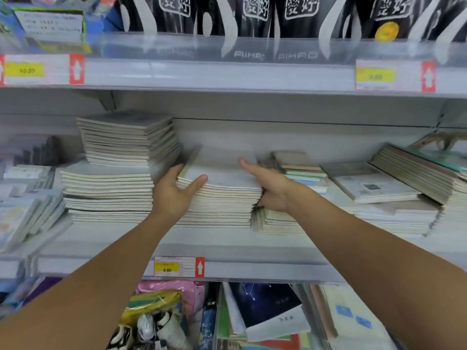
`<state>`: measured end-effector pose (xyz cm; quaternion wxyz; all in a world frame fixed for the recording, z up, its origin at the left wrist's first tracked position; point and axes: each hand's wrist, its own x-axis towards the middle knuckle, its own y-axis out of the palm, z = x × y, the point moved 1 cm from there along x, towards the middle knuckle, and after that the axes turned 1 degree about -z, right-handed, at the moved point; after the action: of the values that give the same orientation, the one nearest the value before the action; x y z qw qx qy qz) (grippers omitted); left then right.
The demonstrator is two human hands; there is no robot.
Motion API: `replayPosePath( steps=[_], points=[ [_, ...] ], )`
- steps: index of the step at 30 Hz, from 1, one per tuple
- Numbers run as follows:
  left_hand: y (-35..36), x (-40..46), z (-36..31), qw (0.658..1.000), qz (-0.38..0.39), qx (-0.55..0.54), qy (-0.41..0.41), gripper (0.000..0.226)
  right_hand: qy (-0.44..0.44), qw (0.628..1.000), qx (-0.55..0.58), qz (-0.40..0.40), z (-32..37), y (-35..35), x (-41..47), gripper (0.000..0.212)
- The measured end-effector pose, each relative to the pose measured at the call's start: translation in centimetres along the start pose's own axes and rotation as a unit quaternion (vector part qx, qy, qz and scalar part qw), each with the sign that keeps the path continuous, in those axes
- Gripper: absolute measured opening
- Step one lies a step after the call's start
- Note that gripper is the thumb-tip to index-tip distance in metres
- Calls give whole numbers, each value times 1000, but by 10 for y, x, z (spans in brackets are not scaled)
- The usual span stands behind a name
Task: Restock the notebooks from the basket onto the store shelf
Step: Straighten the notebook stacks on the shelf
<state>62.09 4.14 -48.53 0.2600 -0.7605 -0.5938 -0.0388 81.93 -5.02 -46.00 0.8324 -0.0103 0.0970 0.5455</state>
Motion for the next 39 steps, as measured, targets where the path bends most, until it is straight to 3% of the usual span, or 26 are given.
replayPosePath(
  steps=[6,9,13,16,18,22,23,25,27,32,34,37,39],
  points=[
    [3,4,25,997,27,-68,-28,64,47,991,106,-68,6,0,19,70],
    [2,6,36,995,38,-86,-34,69,45,990,103,-87,6,4,27,76],
    [6,9,42,997,30,-75,-2,55,30,990,83,-107,2,6,29,64],
    [7,9,45,996,23,-87,-7,57,23,994,49,-93,1,8,26,69],
    [7,8,42,996,13,-92,-12,64,39,994,39,-93,6,17,22,78],
    [7,8,37,992,4,-114,-57,74,52,989,31,-134,-12,-8,81,141],
    [6,6,35,991,10,-115,-63,74,50,989,48,-127,-13,-10,80,137],
    [4,4,32,991,28,-115,-56,76,64,984,84,-142,-1,8,40,104],
    [1,3,33,992,52,-108,-36,77,70,983,90,-140,5,11,18,85],
    [0,8,36,988,83,-115,-65,100,68,986,109,-107,6,14,23,86],
    [2,6,33,988,65,-106,-88,88,71,989,90,-98,4,18,26,91],
    [4,2,29,991,56,-107,-56,45,67,992,78,-75,6,21,19,88],
    [3,1,29,992,51,-105,-43,37,66,993,76,-59,8,19,13,87]
  ],
)
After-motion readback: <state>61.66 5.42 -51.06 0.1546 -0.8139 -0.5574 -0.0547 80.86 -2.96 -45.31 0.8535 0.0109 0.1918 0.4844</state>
